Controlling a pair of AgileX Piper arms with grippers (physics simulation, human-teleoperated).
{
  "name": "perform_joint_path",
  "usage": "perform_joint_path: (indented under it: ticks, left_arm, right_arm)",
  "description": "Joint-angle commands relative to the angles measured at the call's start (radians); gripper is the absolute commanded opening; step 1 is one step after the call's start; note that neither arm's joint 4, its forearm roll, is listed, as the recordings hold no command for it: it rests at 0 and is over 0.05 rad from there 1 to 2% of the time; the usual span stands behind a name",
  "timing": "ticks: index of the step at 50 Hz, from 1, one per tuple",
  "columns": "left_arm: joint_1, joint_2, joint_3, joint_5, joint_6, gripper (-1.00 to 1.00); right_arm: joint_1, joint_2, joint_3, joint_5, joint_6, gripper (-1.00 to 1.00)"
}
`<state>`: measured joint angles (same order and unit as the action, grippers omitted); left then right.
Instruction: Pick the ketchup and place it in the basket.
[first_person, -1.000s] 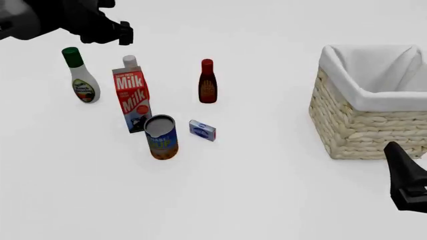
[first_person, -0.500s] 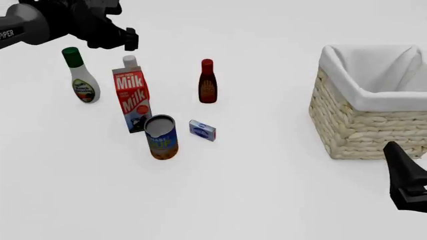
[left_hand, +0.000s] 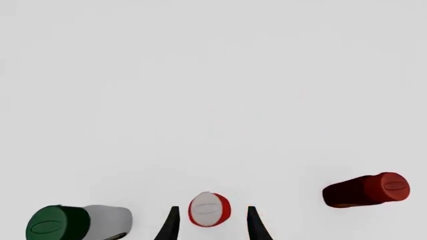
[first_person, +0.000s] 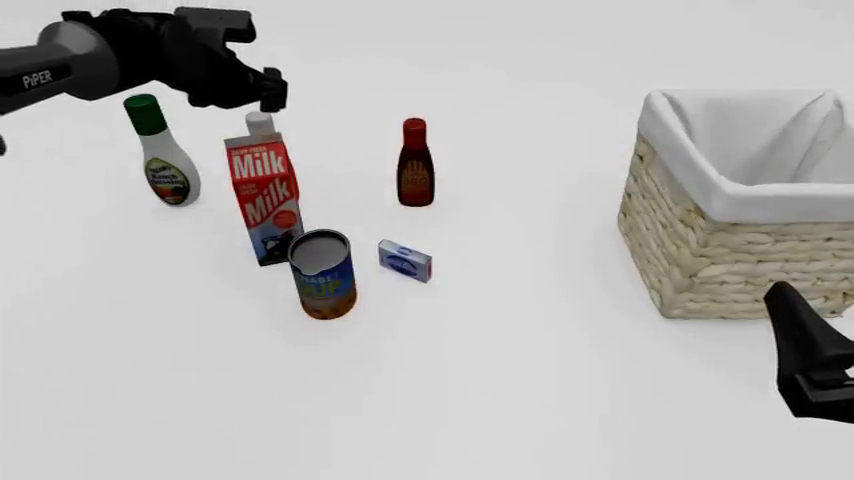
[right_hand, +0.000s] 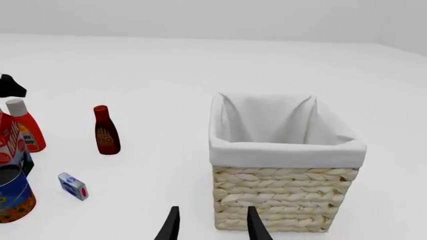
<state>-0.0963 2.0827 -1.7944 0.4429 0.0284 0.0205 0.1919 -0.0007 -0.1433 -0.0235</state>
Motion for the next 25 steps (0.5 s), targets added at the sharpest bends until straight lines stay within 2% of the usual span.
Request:
perform_joint_path:
  ticks: [1, 25]
  left_arm:
    - [-0.003, 0.018, -0.004, -0.006, 0.000, 1.00]
    - [0.008, 0.071, -0.024, -0.022, 0.001, 1.00]
  right_arm:
    - [0.001, 0.010, 0.000, -0.007, 0.003, 1.00]
    - [-0.003, 0.025, 0.000, -0.017, 0.001, 1.00]
